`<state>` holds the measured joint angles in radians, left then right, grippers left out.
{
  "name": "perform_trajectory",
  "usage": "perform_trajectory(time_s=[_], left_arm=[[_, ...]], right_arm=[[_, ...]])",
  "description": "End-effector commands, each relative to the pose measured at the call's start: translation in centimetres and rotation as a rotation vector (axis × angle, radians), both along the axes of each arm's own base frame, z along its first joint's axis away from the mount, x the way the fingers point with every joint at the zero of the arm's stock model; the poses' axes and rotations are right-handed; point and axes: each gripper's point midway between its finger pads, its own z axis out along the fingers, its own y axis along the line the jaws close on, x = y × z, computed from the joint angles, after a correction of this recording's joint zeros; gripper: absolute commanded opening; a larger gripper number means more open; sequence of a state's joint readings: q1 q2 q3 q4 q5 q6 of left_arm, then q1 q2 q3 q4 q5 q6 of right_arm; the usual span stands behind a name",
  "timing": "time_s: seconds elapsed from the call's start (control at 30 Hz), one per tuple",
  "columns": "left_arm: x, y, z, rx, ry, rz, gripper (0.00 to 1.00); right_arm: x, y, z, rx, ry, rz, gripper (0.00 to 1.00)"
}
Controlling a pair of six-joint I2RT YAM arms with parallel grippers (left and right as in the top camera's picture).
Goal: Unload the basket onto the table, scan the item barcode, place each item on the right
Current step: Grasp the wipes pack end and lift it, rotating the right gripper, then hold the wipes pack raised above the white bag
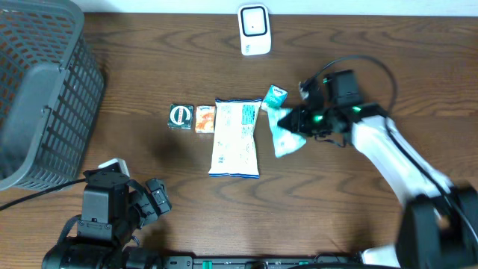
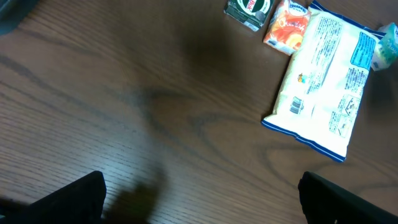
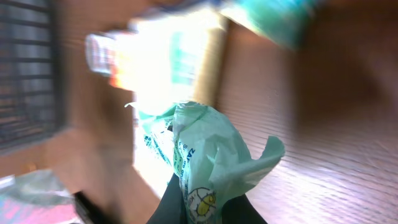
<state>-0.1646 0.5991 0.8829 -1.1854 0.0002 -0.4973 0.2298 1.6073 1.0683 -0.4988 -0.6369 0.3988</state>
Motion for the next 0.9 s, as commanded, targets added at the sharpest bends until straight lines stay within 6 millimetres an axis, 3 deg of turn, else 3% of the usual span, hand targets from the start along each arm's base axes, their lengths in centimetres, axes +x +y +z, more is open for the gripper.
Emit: perform_trajectory(time_s=[0.0,0.07,0.2,0.33,0.43,0.63,0.87], left_arm=[[-0.1,0.2,-0.1,0.008,0.000,0.006,0.98],[-0.1,0.2,-0.1,0.008,0.000,0.006,0.98],[-0.1,0.2,-0.1,0.008,0.000,0.006,0.98],[-0.1,0.2,-0.1,0.008,0.000,0.006,0.98],[-0.1,0.2,-0.1,0.008,0.000,0.006,0.98],[-0.1,0.2,-0.1,0.008,0.000,0.006,0.98],[-0.1,0.2,-0.1,0.008,0.000,0.006,0.98]], right_arm=[[-0.8,0.9,7.8,0.101,-0.216,0.061,0.01],[-1.5,1.1,11.4,0.127,-0.332,0.071,0.01],[-3.3,1.2,16.5,0.191,-0.449,0.055,0.01],[-5.1,1.4,19.8,0.261,-0.480,0.025,0.01],[-6.0,1.8,20.8,0.327,-0.412,-0.021,0.01],[-6.8,3.0,20.9,0.436,-0.202,-0.112,0.01],[-5.9,3.7,22.2,0.505,-0.201,-0.132,0.01]])
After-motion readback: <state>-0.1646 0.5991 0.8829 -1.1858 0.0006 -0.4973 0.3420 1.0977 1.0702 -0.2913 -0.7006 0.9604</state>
